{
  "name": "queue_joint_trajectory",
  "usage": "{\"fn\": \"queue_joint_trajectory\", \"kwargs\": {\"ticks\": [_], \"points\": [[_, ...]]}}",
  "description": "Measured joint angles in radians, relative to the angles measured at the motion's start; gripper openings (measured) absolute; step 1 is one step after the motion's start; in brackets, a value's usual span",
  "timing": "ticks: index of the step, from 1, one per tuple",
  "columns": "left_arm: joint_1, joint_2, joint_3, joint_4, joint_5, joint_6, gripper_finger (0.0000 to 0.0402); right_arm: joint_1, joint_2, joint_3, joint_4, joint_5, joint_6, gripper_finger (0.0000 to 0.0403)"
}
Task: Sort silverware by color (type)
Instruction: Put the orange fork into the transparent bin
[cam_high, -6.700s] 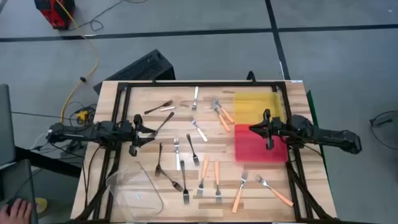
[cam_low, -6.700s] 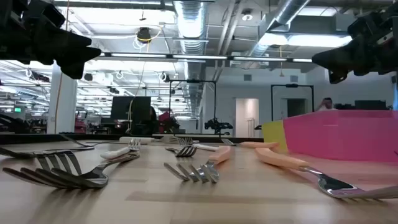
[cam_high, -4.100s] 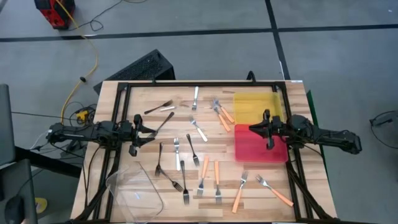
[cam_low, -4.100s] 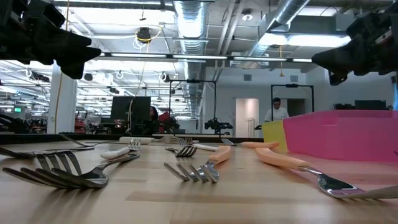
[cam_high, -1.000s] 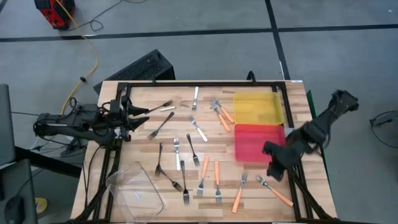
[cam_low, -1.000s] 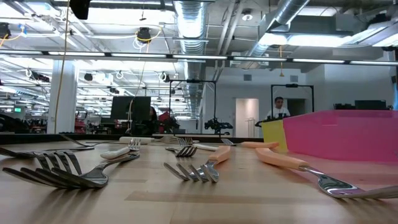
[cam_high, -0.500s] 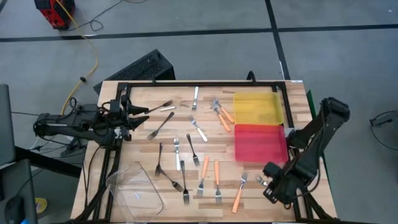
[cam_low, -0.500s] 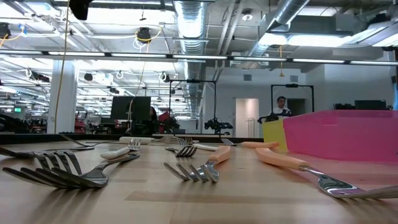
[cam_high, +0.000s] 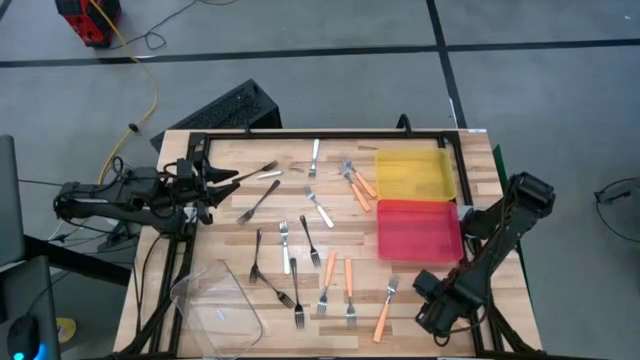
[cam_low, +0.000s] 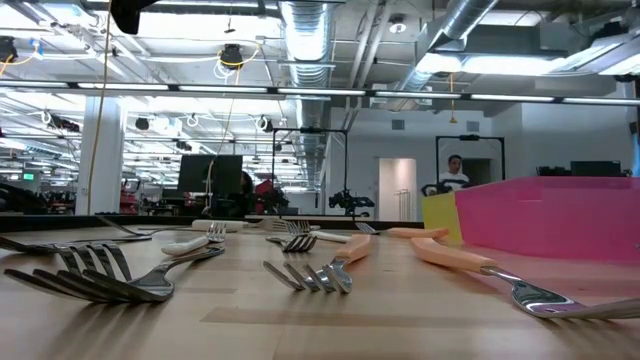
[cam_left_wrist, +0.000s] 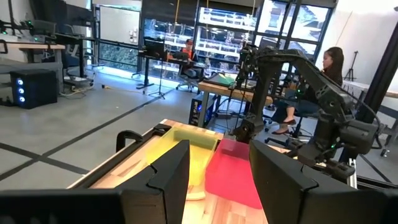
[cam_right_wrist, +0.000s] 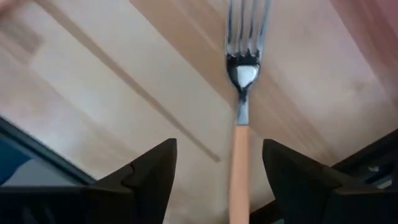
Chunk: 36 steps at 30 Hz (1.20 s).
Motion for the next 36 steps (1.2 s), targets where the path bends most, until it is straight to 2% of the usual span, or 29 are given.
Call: {"fn": "queue_joint_trajectory", "kwargs": {"ticks": [4, 10, 23, 27, 36], "points": [[0.0, 0.0, 0.0, 0.0, 0.002, -0.003, 0.0151, 0.017, -0.04, -0.075, 0.038, 0.002, 0.007, 0.0264], [0.0, 0.0, 0.0, -0.006, 0.006, -0.011, 0.0151, 0.069, -0.077, -0.189, 0.207, 0.041, 0.034, 0.0264], [0.0, 0.0, 0.0, -0.008, -0.003, -0.003, 0.0151, 0.109, -0.002, -0.225, 0.248, 0.03, 0.044, 0.0259], [0.0, 0.0, 0.0, -0.009, -0.004, -0.003, 0.0151, 0.109, -0.001, -0.226, 0.245, 0.016, 0.036, 0.0222], [0.0, 0.0, 0.0, -0.033, -0.006, -0.003, 0.0151, 0.102, 0.001, -0.227, 0.235, 0.002, 0.034, 0.009]]}}
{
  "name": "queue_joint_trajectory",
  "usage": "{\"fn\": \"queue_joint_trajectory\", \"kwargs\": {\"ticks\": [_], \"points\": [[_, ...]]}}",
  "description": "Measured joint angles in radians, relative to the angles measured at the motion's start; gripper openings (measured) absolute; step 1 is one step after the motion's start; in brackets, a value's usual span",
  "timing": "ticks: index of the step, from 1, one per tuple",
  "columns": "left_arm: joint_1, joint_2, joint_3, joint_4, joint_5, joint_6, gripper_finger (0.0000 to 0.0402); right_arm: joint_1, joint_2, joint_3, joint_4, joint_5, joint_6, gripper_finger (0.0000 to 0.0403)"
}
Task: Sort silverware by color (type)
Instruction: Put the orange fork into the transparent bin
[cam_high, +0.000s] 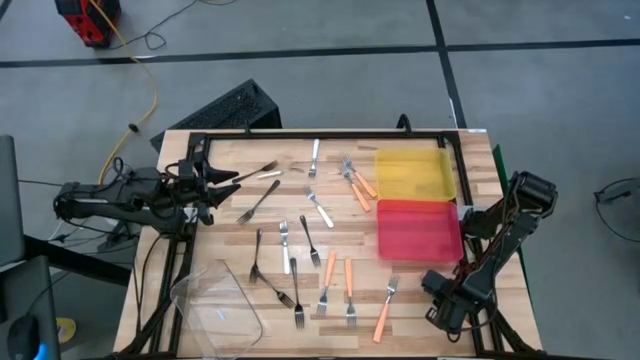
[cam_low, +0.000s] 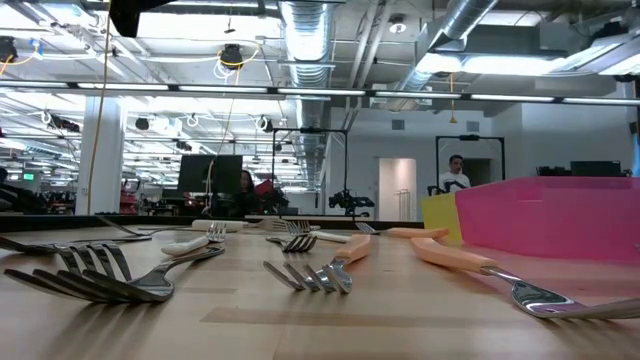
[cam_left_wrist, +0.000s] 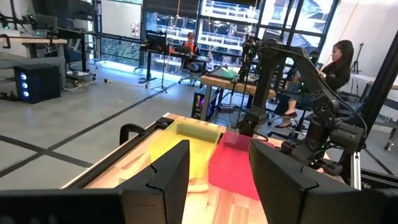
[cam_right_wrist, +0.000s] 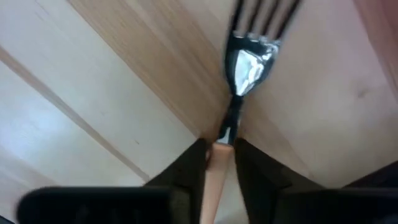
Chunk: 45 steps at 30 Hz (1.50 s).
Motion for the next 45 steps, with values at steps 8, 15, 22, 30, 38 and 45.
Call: {"fn": "queue_joint_trajectory", "kwargs": {"ticks": [8, 15, 22, 30, 38, 45], "points": [[0.0, 0.0, 0.0, 0.0, -0.014, 0.019, 0.0151, -0.011, 0.0, 0.0, 0.005, -0.003, 0.0, 0.0057], [0.0, 0.0, 0.0, -0.004, -0.03, 0.026, 0.0151, -0.009, 0.005, 0.033, -0.026, 0.067, -0.018, 0.0057], [0.0, 0.0, 0.0, -0.004, -0.03, 0.026, 0.0151, -0.018, 0.005, 0.082, -0.036, 0.122, -0.021, 0.0055], [0.0, 0.0, 0.0, -0.016, -0.029, 0.026, 0.0151, -0.096, 0.005, 0.157, -0.051, 0.284, -0.141, 0.0055], [0.0, 0.0, 0.0, -0.023, 0.025, 0.026, 0.0151, -0.271, 0.003, 0.241, 0.0, 0.505, -0.465, 0.0055], [0.0, 0.0, 0.0, -0.062, 0.043, 0.025, 0.0151, -0.434, 0.003, 0.265, 0.241, 0.616, -0.922, 0.0055]]}}
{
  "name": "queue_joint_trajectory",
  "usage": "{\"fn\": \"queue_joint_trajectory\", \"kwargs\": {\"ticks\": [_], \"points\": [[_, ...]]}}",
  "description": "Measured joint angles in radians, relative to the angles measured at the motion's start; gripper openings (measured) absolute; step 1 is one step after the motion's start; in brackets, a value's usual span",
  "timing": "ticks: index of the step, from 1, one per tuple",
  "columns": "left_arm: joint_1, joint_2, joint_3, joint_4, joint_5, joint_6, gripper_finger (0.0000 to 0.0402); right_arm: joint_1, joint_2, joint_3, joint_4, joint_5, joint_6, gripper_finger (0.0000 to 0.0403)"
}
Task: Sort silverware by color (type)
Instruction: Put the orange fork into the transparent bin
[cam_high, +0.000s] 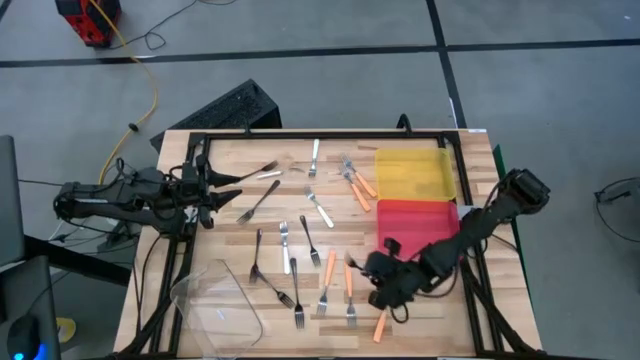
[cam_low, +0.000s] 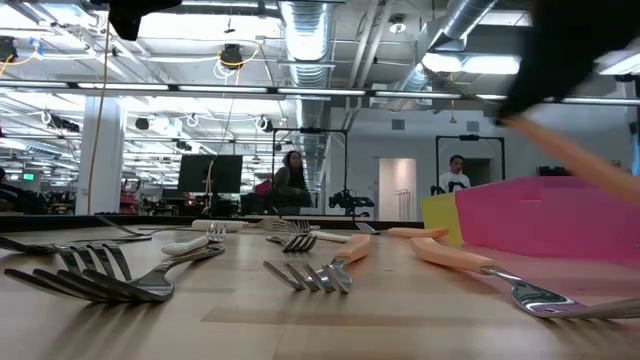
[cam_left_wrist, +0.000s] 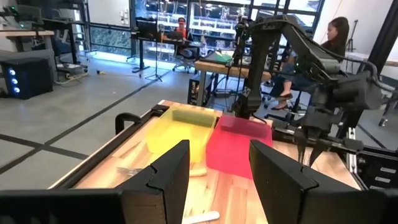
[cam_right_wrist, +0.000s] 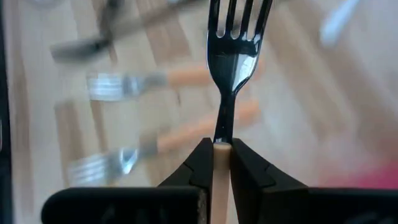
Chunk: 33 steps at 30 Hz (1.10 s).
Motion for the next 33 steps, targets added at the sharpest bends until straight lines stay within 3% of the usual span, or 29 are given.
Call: {"fn": "queue_joint_trajectory", "kwargs": {"ticks": [7, 14, 19, 24, 33], "points": [[0.0, 0.0, 0.0, -0.001, -0.001, -0.003, 0.0151, -0.187, 0.004, 0.0, 0.367, 0.003, -0.434, 0.0055], [0.0, 0.0, 0.0, 0.001, -0.002, -0.034, 0.0151, -0.304, 0.084, 0.003, 0.848, -0.167, -0.73, 0.0055], [0.0, 0.0, 0.0, 0.01, -0.002, -0.039, 0.0151, -0.332, 0.229, 0.05, 1.13, -0.263, -0.849, 0.0055], [0.0, 0.0, 0.0, 0.012, -0.003, -0.06, 0.0151, -0.349, 0.436, 0.258, 1.276, -0.439, -0.884, 0.0055], [0.0, -0.008, 0.0, 0.033, -0.003, -0.062, 0.0151, -0.352, 0.771, 0.752, 1.155, -0.69, -0.878, 0.0062]]}}
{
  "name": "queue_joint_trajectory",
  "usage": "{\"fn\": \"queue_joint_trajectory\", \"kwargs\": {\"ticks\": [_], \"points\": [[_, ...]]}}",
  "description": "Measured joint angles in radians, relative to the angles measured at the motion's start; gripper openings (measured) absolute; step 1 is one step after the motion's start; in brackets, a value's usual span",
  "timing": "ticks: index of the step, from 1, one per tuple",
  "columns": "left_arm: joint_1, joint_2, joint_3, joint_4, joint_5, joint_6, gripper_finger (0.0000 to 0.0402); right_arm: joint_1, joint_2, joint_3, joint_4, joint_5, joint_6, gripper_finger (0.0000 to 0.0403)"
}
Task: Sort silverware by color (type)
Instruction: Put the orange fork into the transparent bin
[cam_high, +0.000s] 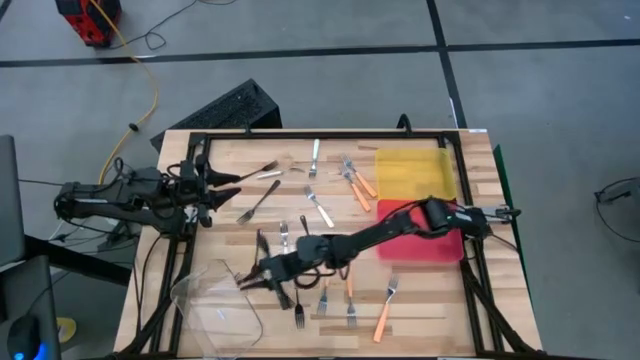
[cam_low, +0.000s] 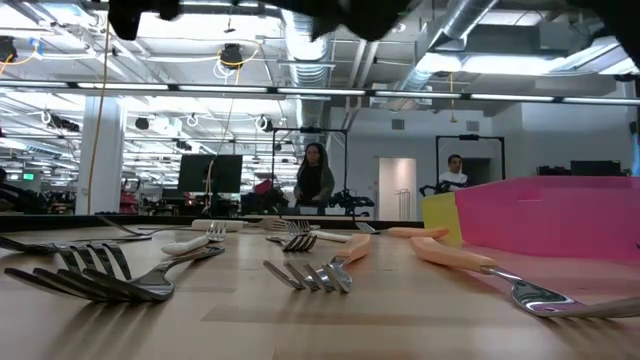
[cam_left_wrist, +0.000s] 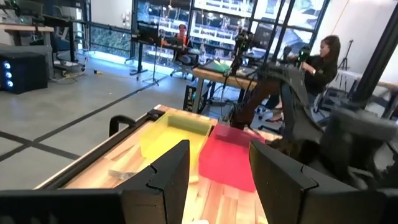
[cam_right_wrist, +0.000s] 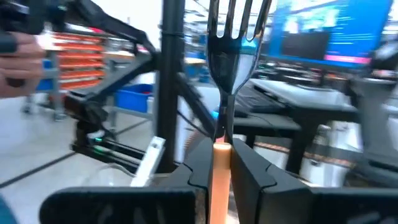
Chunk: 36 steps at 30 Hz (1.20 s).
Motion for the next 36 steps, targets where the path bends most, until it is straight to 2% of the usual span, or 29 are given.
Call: {"fn": "queue_joint_trajectory", "kwargs": {"ticks": [6, 12, 28, 36], "points": [[0.0, -0.007, 0.0, 0.004, 0.0, 0.0, 0.0151, -0.002, 0.115, 0.241, -0.165, -0.089, 0.0, 0.0064], [0.0, -0.008, 0.0, 0.004, 0.0, -0.016, 0.0151, -0.003, 0.181, 0.368, -0.193, -0.181, 0.009, 0.0064], [0.0, -0.008, 0.0, 0.003, -0.001, -0.018, 0.0151, -0.005, 0.2, 0.37, -0.156, -0.276, 0.011, 0.0065], [0.0, -0.008, 0.0, 0.0, -0.001, -0.016, 0.0151, -0.014, 0.27, 0.367, -0.062, -0.299, 0.114, 0.0065]]}}
